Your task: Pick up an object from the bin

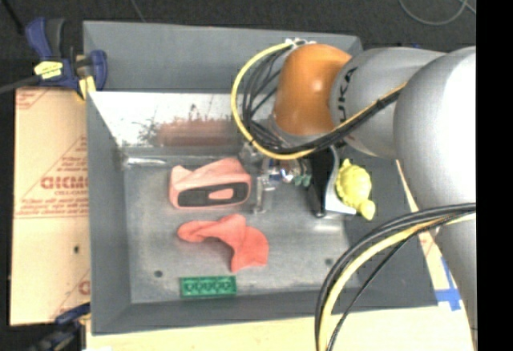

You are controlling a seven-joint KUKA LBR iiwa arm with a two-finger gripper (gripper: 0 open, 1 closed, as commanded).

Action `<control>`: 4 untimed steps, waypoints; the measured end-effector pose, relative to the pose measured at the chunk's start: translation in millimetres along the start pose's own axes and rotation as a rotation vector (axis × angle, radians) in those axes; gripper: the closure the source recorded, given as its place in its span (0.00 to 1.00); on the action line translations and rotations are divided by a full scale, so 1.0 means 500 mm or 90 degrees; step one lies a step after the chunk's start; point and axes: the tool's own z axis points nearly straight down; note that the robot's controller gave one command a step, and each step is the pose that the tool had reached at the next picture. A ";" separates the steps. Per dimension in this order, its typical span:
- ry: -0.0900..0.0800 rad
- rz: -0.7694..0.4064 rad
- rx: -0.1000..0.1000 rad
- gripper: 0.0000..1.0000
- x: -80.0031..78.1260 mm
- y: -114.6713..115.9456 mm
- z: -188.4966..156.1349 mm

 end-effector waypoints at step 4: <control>-0.003 -0.094 -0.001 1.00 0.004 0.161 -0.006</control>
Offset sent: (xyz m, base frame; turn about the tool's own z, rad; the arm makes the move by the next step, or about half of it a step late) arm -0.0104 0.0801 0.0015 -0.1453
